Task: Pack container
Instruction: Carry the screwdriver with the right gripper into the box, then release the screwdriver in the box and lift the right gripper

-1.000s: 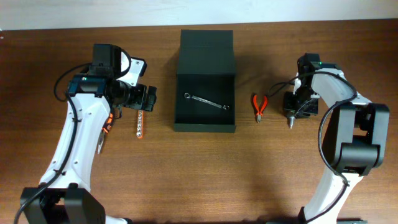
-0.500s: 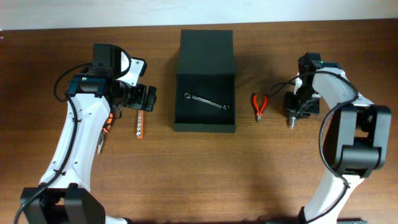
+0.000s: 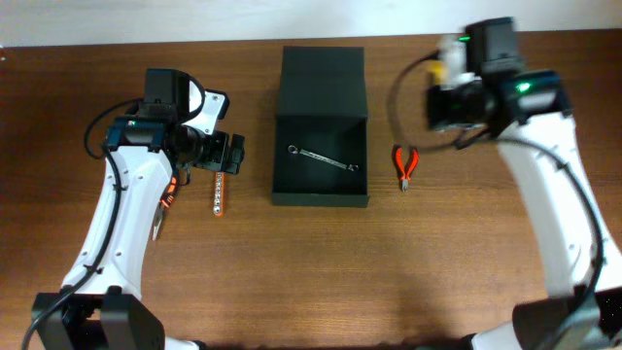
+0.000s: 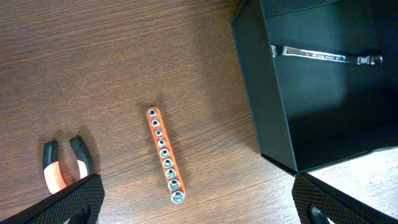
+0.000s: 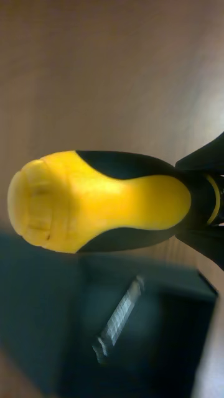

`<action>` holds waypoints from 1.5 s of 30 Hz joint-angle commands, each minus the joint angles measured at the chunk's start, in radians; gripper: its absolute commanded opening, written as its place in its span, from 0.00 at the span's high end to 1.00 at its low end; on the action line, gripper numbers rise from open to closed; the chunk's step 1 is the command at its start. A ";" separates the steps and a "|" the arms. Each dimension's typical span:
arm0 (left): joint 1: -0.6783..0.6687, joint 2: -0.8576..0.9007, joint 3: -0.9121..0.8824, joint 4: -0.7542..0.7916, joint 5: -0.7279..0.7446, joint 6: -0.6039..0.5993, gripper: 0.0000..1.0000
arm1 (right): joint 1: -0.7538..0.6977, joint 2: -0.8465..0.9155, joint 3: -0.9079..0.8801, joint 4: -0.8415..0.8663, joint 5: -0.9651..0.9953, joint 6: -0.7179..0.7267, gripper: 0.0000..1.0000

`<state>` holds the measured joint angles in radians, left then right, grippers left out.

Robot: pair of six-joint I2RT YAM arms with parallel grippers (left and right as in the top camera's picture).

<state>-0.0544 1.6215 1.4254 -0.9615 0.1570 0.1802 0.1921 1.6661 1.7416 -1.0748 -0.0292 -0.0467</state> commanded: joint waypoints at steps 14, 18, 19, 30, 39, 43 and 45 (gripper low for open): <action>-0.002 0.006 0.019 -0.001 0.003 0.016 0.01 | 0.370 0.255 0.011 0.044 -0.023 -0.785 0.96; -0.002 0.006 0.019 -0.001 0.003 0.016 0.01 | 0.370 0.355 0.011 0.045 -0.023 -0.932 0.96; -0.002 0.006 0.019 -0.001 0.003 0.016 0.01 | 0.369 0.382 0.011 0.047 -0.019 -0.958 0.96; -0.002 0.006 0.019 -0.001 0.003 0.016 0.01 | 0.364 0.502 0.011 0.113 0.007 -0.978 0.96; -0.002 0.006 0.019 -0.001 0.003 0.016 0.01 | 0.327 0.528 0.011 0.179 0.003 -0.997 0.96; -0.002 0.006 0.019 -0.001 0.003 0.016 0.01 | 0.303 0.551 0.011 0.196 0.004 -0.997 0.96; -0.002 0.006 0.019 -0.001 0.003 0.016 0.01 | 0.290 0.554 0.011 0.203 0.004 -0.997 0.96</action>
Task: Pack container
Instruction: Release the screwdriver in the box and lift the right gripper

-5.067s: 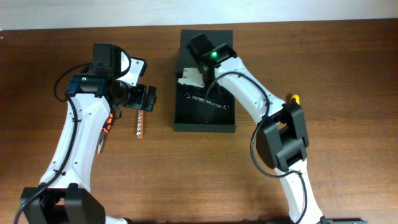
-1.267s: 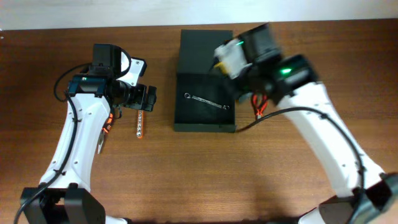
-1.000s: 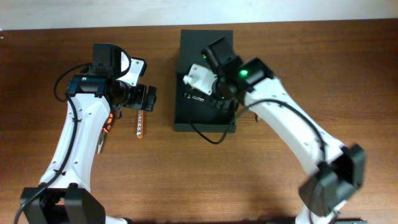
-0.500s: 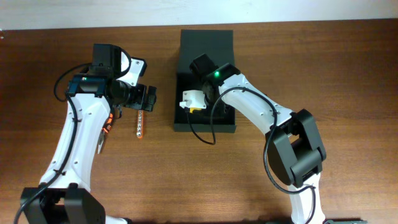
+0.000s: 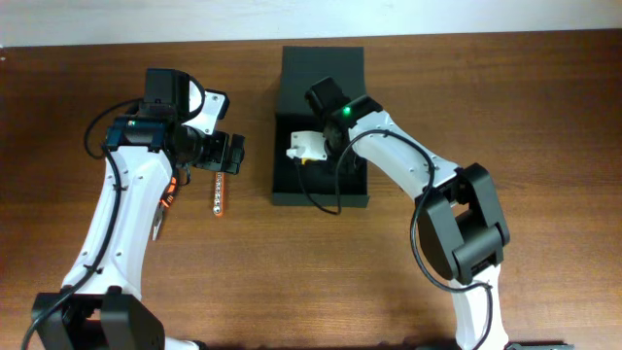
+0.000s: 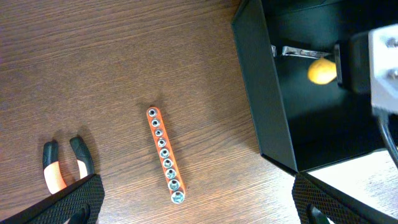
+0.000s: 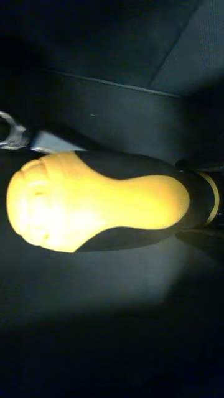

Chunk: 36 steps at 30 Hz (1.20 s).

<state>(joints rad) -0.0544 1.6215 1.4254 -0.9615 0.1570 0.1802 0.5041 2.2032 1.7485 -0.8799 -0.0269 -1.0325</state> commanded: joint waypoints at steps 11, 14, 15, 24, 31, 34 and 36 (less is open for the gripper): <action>-0.002 0.006 0.019 -0.001 0.003 0.016 0.01 | -0.033 0.017 0.004 0.053 0.017 -0.011 0.91; -0.002 0.006 0.019 -0.001 0.003 0.016 0.01 | -0.033 0.017 0.004 0.058 0.024 -0.010 0.69; -0.002 0.006 0.019 -0.001 0.003 0.016 0.01 | -0.032 0.017 0.004 0.059 0.040 -0.006 0.68; -0.002 0.006 0.019 -0.001 0.003 0.016 0.01 | 0.024 -0.040 0.089 -0.032 0.171 0.161 0.67; -0.002 0.006 0.019 -0.001 0.003 0.016 0.01 | 0.047 -0.162 0.276 -0.213 0.177 0.367 0.67; -0.002 0.006 0.019 -0.001 0.003 0.016 0.01 | 0.001 -0.211 0.333 -0.263 0.179 0.540 0.67; -0.002 0.006 0.019 -0.001 0.003 0.016 0.01 | -0.051 -0.233 0.349 -0.278 0.178 0.674 0.63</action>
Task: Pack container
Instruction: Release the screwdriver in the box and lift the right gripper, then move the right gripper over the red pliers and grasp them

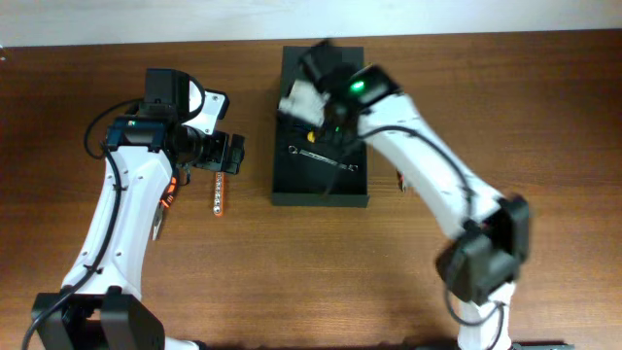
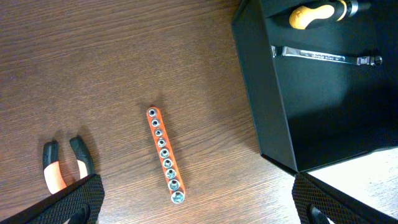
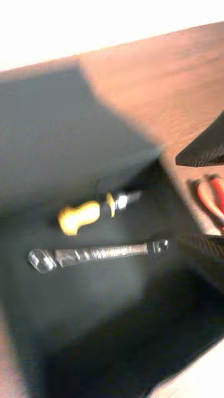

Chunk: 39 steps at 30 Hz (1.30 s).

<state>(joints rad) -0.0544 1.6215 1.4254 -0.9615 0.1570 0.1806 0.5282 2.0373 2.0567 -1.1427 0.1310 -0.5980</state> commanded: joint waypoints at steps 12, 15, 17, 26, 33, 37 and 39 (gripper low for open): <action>-0.002 0.006 0.019 -0.001 0.003 0.016 0.01 | -0.473 -0.011 -0.079 -0.106 -0.236 0.768 0.53; -0.002 0.006 0.019 -0.001 0.003 0.016 0.01 | -0.498 0.005 -0.163 -0.098 -0.245 0.821 0.53; -0.002 0.006 0.019 -0.001 0.003 0.016 0.01 | -0.494 0.013 -0.217 -0.091 -0.245 0.821 0.53; -0.002 0.006 0.019 -0.001 0.003 0.016 0.01 | -0.461 0.021 -0.482 0.077 -0.264 0.895 0.54; -0.002 0.006 0.019 -0.001 0.003 0.016 0.01 | -0.447 0.021 -0.586 0.156 -0.294 0.893 0.58; -0.002 0.006 0.019 -0.001 0.003 0.016 0.01 | -0.422 0.021 -0.589 0.175 -0.293 0.891 0.58; -0.002 0.006 0.019 -0.001 0.003 0.016 0.01 | -0.410 0.021 -0.589 0.185 -0.291 0.891 0.57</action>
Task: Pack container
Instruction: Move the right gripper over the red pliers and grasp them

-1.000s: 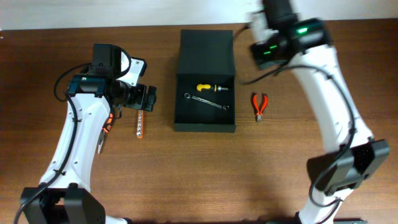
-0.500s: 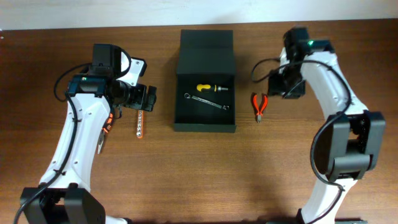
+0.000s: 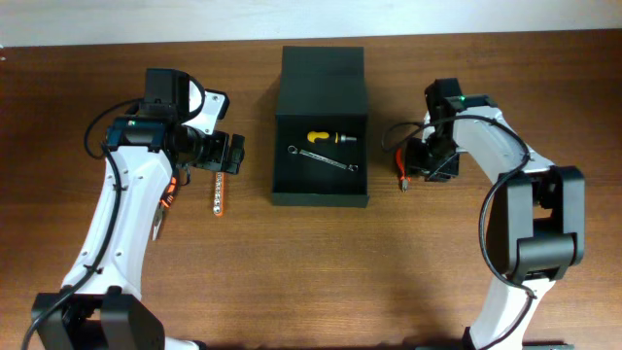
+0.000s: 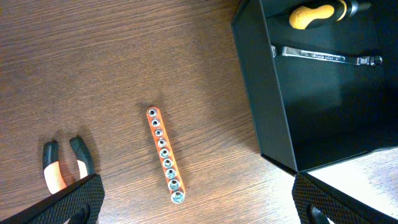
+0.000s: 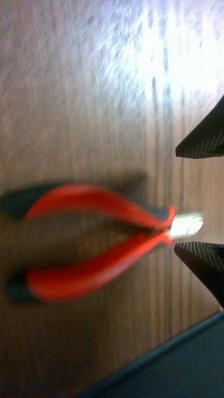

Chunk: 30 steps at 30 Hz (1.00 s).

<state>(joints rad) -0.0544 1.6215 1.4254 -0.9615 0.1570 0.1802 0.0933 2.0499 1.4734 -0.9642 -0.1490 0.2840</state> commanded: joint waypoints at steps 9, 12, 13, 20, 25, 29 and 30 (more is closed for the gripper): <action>-0.002 0.006 0.019 -0.001 0.003 0.016 0.01 | 0.077 0.008 -0.006 0.027 0.126 0.032 0.58; -0.002 0.006 0.019 -0.001 0.003 0.016 0.01 | 0.079 0.008 -0.006 0.035 0.138 0.063 0.58; -0.002 0.006 0.019 -0.001 0.003 0.016 0.01 | 0.079 0.010 -0.006 0.039 0.137 0.067 0.58; -0.002 0.006 0.019 -0.001 0.003 0.016 0.01 | 0.079 0.026 -0.006 0.045 0.134 0.074 0.58; -0.002 0.006 0.019 -0.001 0.003 0.016 0.01 | 0.079 0.039 -0.006 0.056 0.131 0.074 0.58; -0.002 0.006 0.019 -0.001 0.003 0.016 0.01 | 0.079 0.042 -0.006 0.058 0.131 0.092 0.57; -0.002 0.006 0.019 -0.001 0.003 0.016 0.01 | 0.079 0.046 -0.006 0.061 0.131 0.092 0.57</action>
<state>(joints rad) -0.0544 1.6215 1.4254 -0.9615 0.1570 0.1802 0.1684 2.0827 1.4734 -0.9096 -0.0376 0.3565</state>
